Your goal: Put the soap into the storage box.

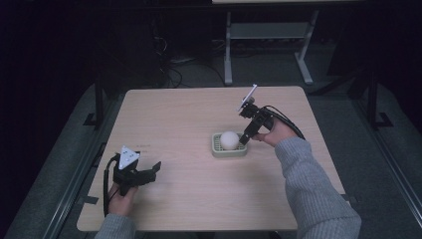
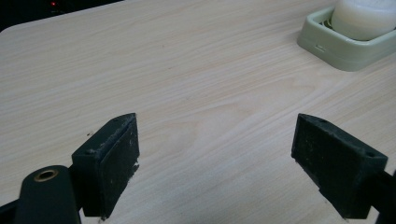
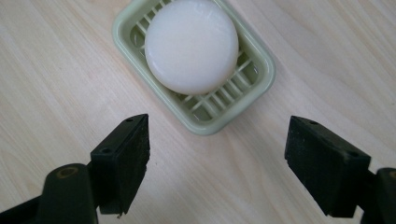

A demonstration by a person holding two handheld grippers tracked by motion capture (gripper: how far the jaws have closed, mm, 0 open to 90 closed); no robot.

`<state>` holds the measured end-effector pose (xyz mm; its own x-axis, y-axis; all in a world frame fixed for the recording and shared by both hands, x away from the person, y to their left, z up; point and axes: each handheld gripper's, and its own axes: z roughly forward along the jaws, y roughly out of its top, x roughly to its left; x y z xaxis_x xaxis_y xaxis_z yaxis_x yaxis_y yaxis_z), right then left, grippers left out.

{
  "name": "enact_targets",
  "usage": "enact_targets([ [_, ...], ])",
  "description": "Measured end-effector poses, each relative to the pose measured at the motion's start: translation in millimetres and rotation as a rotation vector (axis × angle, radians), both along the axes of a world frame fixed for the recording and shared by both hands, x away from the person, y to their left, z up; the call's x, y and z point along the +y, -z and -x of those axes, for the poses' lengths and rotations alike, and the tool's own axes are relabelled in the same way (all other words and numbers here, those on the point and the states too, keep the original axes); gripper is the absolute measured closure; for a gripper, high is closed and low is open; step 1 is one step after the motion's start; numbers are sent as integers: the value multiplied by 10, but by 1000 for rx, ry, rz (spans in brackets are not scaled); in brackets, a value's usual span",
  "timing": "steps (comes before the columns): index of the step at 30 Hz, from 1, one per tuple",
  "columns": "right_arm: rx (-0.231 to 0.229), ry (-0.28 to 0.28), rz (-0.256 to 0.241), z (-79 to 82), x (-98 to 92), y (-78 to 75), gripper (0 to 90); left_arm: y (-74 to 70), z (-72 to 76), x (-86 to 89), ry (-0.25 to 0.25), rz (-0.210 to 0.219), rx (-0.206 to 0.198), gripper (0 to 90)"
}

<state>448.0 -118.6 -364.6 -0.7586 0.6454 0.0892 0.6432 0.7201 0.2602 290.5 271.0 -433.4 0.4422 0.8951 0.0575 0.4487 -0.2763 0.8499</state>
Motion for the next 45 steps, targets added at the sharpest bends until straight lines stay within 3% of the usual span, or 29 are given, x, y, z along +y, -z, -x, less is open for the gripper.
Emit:
enact_targets([
  [45, 8, 20, -9, 275, -312, 18, 221, 3, 4, -2, 2, -10, 5, 148],
])
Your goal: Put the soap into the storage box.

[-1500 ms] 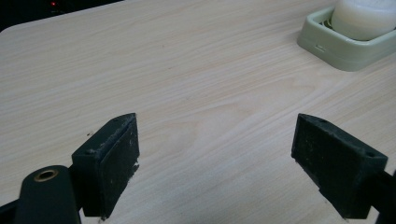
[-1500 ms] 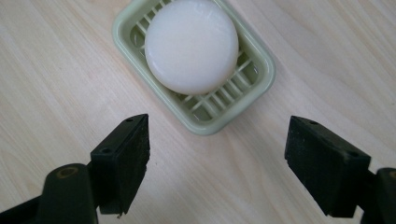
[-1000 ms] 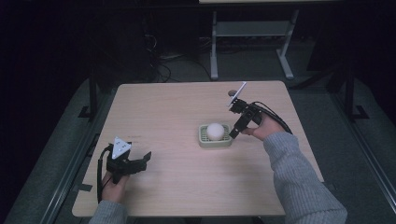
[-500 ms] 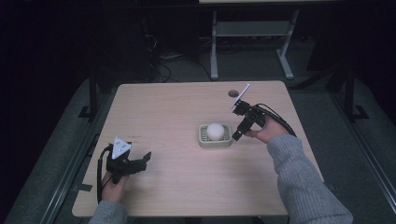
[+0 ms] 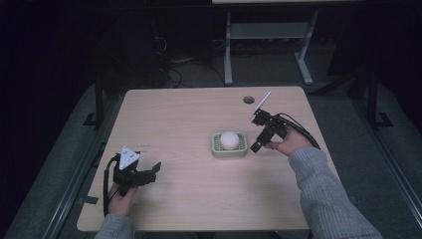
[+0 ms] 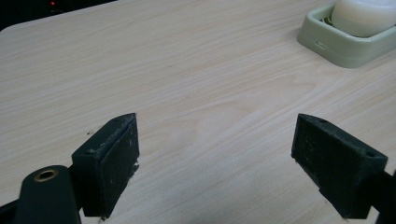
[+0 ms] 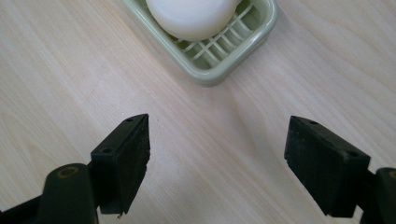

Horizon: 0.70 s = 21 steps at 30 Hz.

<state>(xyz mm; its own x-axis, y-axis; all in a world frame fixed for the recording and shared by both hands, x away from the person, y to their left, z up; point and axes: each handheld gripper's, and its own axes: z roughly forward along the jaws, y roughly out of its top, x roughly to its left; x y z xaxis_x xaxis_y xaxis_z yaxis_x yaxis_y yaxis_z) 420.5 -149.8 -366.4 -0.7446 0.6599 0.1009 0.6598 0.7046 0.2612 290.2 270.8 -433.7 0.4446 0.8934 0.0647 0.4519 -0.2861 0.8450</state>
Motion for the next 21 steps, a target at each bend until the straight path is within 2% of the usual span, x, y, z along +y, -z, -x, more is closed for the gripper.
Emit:
enact_targets([
  [21, 3, 5, -17, 204, -136, 25, 221, 5, 1, -7, 3, -1, 1, 148],
])
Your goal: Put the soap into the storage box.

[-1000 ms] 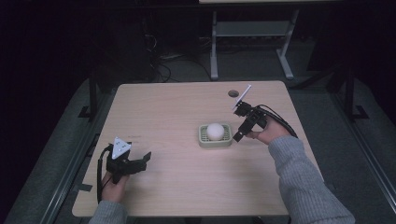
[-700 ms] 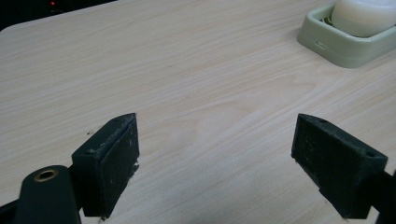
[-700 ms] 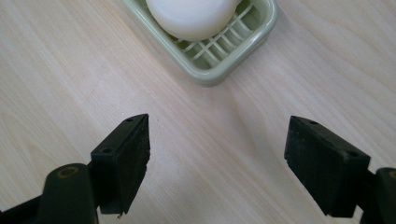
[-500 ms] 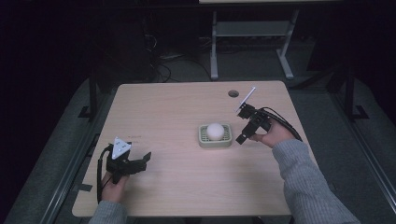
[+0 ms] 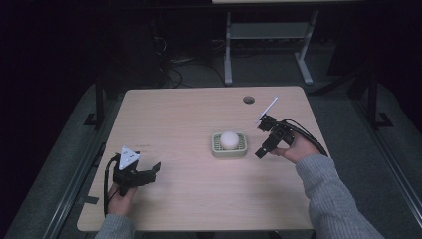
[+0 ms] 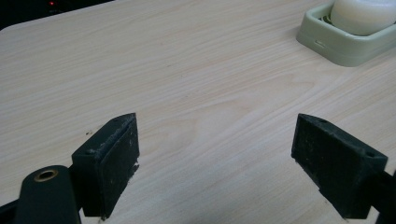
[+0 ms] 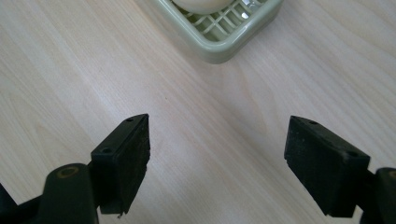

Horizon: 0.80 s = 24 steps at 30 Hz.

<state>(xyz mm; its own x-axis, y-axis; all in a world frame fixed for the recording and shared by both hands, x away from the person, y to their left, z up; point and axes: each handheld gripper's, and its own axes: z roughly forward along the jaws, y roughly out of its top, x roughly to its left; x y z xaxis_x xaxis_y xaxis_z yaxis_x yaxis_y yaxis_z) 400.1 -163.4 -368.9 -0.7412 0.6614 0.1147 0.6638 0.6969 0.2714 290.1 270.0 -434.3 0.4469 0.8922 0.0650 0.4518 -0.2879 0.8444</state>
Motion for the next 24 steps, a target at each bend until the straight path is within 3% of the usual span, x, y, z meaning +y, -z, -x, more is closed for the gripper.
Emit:
enact_targets([
  [24, 5, 29, -15, 259, -252, 155, 224, 4, 2, -11, 7, -9, -2, 148],
])
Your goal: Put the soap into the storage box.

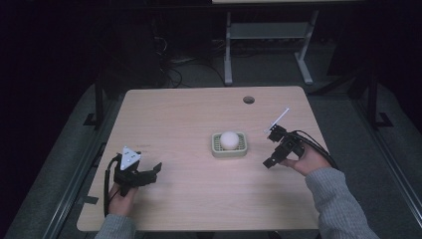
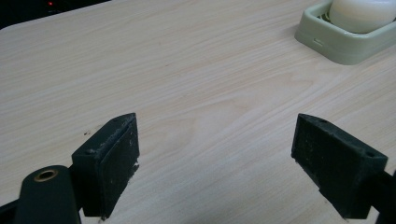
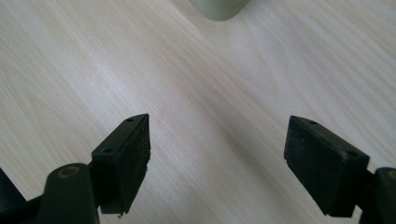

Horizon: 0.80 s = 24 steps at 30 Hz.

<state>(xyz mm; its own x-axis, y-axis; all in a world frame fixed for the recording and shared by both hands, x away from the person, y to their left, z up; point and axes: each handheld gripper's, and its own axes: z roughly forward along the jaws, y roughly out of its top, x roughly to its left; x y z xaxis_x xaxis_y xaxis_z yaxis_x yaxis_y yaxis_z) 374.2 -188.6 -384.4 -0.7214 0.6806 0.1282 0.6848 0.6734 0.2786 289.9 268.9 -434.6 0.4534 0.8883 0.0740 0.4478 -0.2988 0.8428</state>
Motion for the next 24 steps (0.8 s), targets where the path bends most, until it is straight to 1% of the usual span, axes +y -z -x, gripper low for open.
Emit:
enact_targets([
  [9, 0, 14, -14, 122, -130, 97, 227, 2, 1, -6, -1, 1, 4, 148],
  [16, 8, 37, -26, 226, -243, 197, 227, 4, 1, -5, -2, 1, 5, 148],
  [24, -2, 47, -32, 309, -304, 231, 229, 4, 1, -5, -5, 0, 5, 148],
])
